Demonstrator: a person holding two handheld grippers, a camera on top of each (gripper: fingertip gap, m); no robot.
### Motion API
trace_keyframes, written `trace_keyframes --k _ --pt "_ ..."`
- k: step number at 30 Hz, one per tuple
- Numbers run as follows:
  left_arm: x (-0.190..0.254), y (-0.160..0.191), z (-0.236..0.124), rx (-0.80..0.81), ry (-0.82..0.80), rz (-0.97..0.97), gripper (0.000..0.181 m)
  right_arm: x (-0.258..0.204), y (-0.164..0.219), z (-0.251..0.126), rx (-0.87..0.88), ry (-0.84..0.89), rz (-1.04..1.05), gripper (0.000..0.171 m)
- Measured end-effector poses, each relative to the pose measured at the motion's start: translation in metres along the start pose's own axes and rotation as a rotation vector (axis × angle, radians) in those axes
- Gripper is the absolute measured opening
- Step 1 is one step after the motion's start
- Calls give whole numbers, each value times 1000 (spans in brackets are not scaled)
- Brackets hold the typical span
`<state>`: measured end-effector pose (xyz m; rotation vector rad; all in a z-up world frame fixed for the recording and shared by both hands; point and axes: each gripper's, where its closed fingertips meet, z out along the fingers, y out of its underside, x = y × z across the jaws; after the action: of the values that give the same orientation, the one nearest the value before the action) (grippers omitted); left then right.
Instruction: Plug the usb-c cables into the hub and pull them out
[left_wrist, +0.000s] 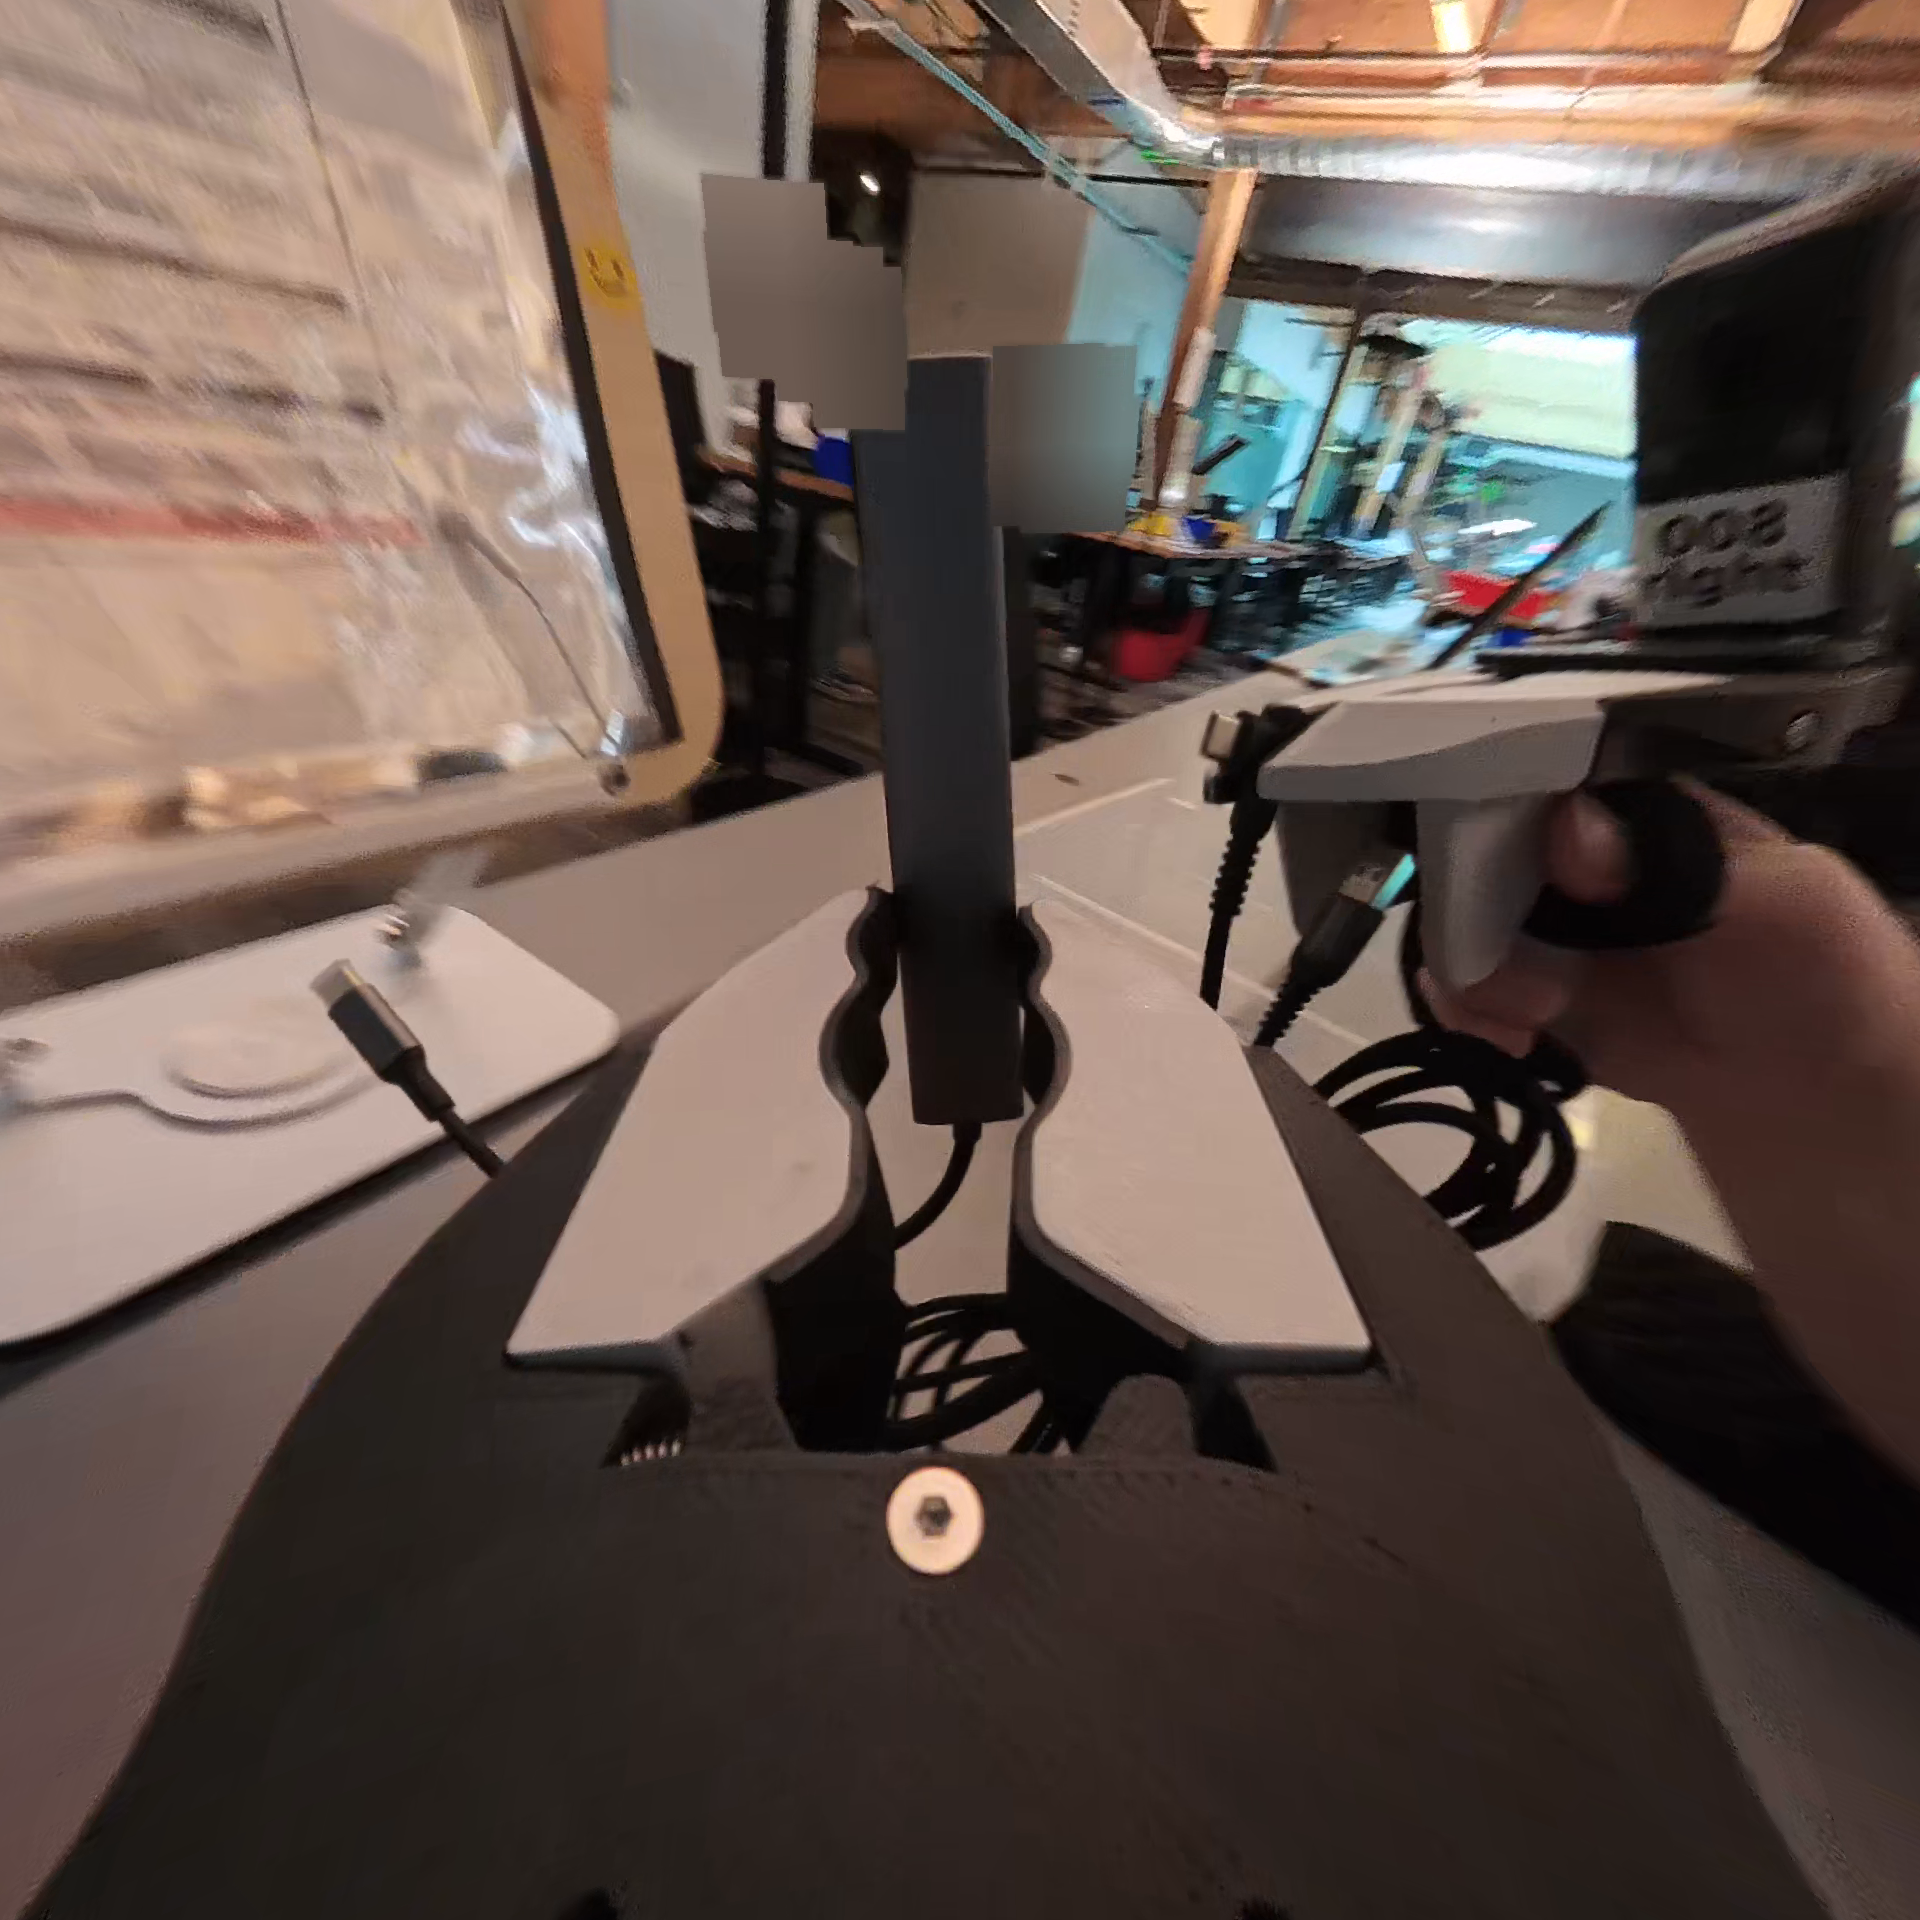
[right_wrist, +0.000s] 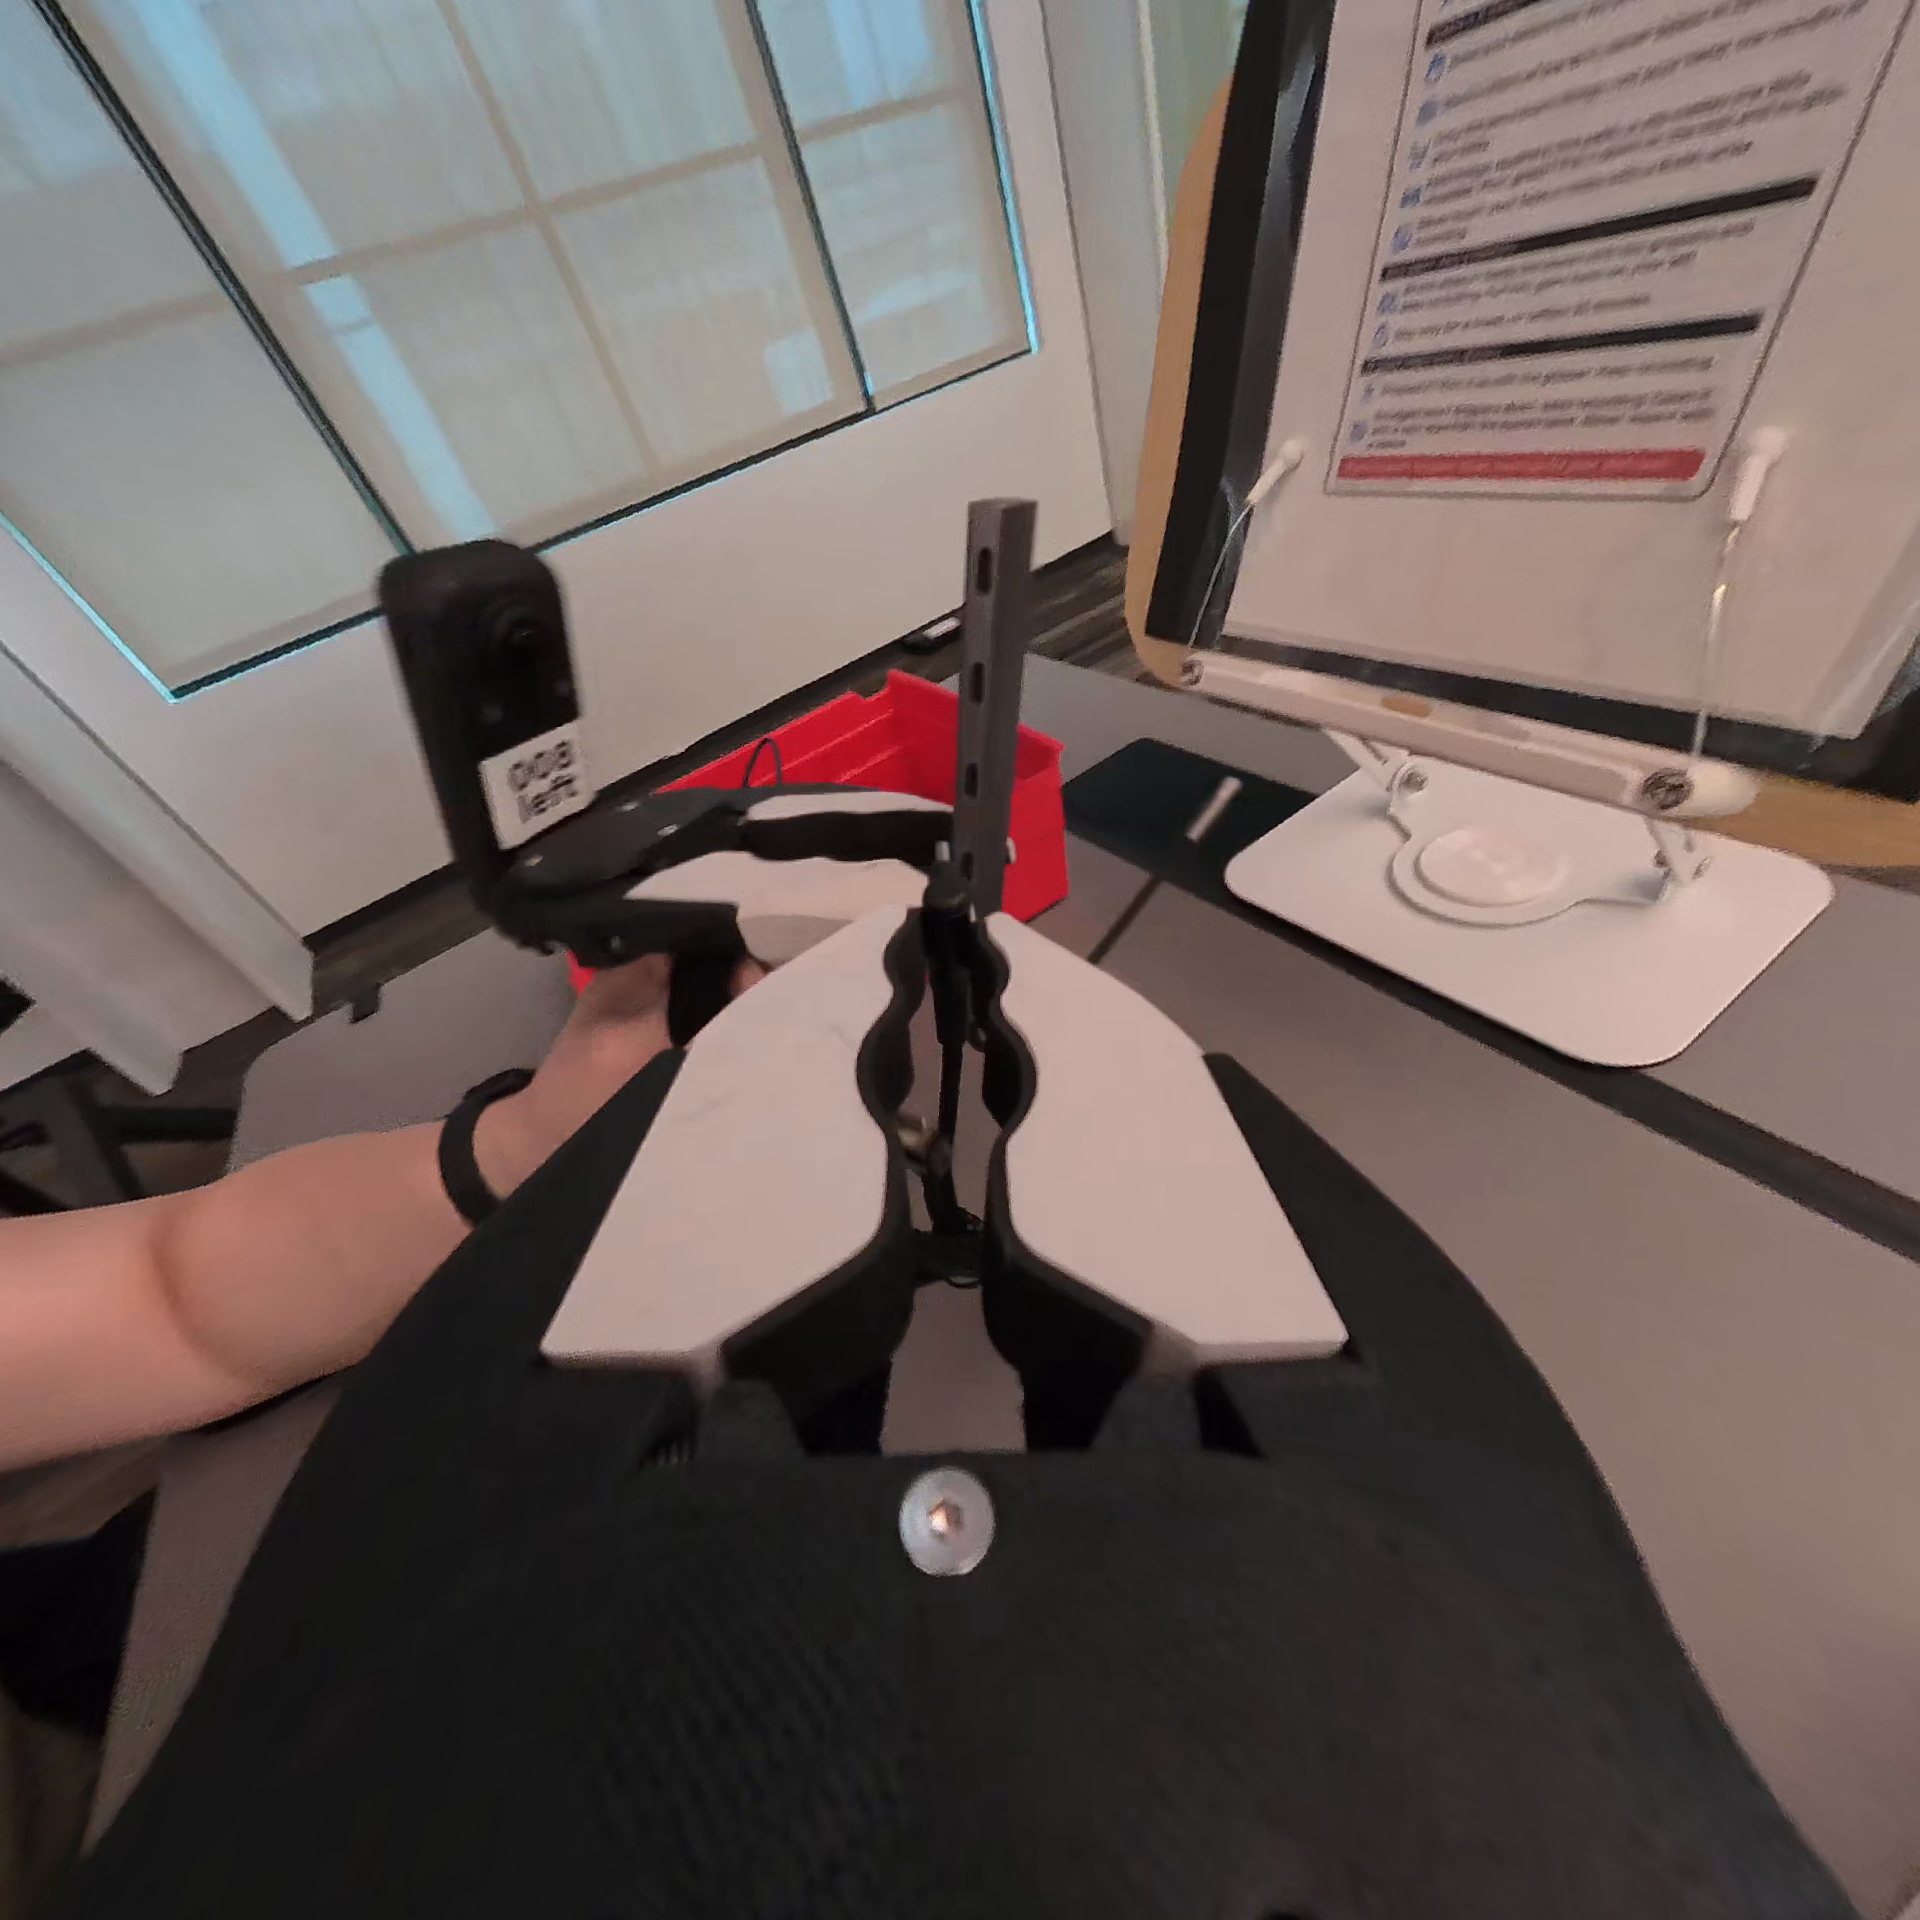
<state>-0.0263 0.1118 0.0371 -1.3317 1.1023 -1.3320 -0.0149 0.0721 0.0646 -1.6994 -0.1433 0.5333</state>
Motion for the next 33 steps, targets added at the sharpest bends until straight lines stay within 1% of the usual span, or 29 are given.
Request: trace_keyframes --k 3,6,12,22,28,33 --pt "2 -5 -3 32 -107 168 21 -5 -4 2 44 25 -34 8" --pt "12 -8 -2 53 -130 249 21 -9 -2 5 39 34 -52 6" --pt "26 -12 -2 74 -128 308 21 -8 -4 6 71 42 -28 7" --pt "26 -9 0 61 -142 331 21 -9 -4 5 62 44 -32 8" --pt "27 -9 0 49 -188 441 21 -8 -4 5 62 39 -22 8" --pt "26 -12 -2 26 -237 536 21 -10 -3 6 74 8 28 7"
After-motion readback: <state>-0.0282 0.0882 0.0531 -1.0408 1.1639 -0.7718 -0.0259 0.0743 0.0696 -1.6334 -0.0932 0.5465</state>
